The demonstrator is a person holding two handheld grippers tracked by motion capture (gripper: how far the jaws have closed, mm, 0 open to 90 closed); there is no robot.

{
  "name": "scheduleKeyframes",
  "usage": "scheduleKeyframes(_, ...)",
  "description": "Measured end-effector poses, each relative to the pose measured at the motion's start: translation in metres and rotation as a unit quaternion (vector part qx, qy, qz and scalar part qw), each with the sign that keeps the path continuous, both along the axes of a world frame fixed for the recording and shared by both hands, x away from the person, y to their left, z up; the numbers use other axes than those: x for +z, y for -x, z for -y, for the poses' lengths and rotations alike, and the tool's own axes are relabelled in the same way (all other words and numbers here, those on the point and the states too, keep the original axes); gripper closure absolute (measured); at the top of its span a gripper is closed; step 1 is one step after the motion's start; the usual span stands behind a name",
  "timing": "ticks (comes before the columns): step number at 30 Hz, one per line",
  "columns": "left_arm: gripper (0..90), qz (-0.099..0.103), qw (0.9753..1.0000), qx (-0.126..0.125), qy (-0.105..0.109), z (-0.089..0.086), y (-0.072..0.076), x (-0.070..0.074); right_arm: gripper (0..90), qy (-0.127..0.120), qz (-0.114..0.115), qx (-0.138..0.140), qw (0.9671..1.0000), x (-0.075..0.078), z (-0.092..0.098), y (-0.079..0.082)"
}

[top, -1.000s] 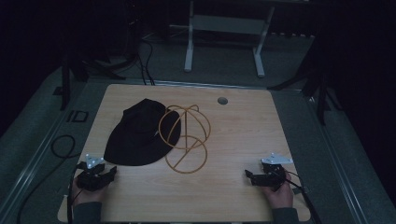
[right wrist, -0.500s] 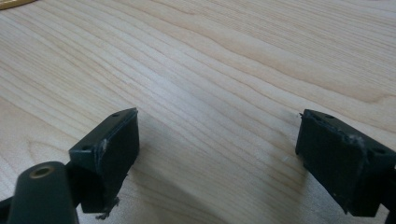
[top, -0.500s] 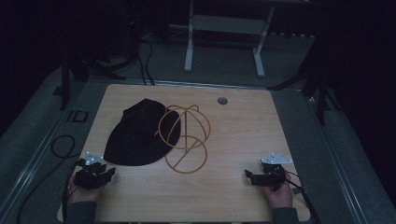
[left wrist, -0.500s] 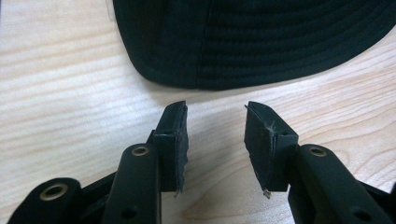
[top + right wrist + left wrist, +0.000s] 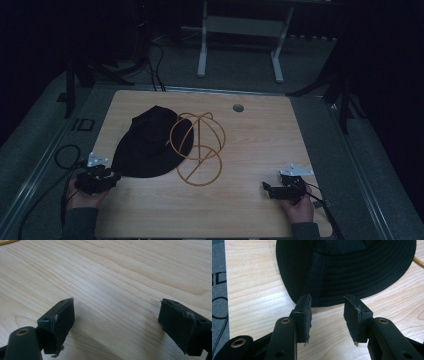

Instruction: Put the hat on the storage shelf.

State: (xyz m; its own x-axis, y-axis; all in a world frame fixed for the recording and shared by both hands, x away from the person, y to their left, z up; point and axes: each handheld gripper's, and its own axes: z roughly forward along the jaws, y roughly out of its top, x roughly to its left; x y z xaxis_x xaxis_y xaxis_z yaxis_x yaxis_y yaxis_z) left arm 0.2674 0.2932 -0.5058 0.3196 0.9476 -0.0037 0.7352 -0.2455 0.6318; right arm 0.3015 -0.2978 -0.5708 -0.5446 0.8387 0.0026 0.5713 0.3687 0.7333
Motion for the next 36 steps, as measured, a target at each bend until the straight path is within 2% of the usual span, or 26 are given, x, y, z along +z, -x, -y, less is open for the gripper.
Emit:
scheduleKeyframes(12, 56.8, -0.004, 0.9997, -0.025, -0.007, 0.004, -0.013, 0.015, 13.6, 0.0, 0.0, 0.0, 1.0, 0.0, 0.0, 0.0)
scheduleKeyframes(28, 55.9, -0.007, 0.9993, -0.036, -0.002, 0.0, -0.021, 0.027, 13.6, 0.0, 0.0, 0.0, 1.0, 0.0, 0.0, 0.0)
scheduleKeyframes(36, 56.0, -0.017, 0.9988, -0.046, -0.005, 0.0, -0.026, 0.033, 13.6, 0.0, 0.0, 0.0, 1.0, 0.0, 0.0, 0.0)
